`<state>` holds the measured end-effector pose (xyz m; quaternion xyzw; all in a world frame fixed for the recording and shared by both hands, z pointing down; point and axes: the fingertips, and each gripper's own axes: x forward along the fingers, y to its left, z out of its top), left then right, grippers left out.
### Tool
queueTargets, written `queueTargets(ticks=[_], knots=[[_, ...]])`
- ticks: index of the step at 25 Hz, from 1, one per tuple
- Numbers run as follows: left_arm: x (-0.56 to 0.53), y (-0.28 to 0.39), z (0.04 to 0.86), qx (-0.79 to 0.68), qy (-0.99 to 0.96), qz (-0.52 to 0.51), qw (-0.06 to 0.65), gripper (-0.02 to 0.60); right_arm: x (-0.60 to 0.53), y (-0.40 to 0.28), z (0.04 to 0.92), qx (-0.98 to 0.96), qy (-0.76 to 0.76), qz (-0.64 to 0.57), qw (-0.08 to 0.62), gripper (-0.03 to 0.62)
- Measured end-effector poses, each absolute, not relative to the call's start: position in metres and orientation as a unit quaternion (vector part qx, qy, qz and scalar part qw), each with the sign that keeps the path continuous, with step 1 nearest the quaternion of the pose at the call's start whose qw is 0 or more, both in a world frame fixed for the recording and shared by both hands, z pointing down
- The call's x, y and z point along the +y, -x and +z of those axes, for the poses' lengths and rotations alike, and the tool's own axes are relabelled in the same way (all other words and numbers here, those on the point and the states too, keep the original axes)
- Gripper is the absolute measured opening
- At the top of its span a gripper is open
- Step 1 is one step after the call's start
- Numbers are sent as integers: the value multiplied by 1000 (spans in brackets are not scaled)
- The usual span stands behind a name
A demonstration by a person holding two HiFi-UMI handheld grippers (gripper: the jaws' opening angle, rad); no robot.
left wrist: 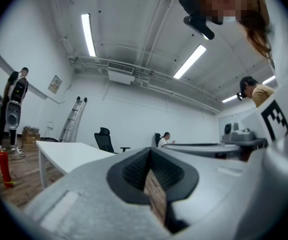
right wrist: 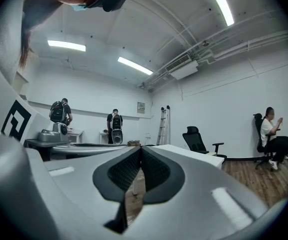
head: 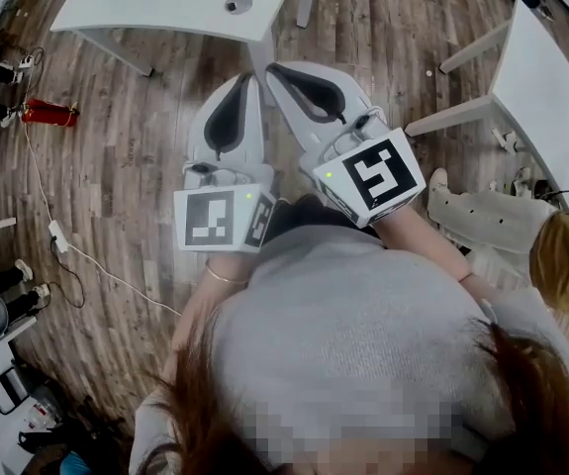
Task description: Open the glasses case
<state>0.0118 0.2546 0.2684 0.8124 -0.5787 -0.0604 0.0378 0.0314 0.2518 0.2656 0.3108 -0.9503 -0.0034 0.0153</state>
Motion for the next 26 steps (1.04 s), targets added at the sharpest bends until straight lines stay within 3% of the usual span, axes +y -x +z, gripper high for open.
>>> queueTargets(ticks=[26], knots=[[241,12,261,-585,-807,-69,33,2,239,-16,263,-950,-311,-11,25,5]])
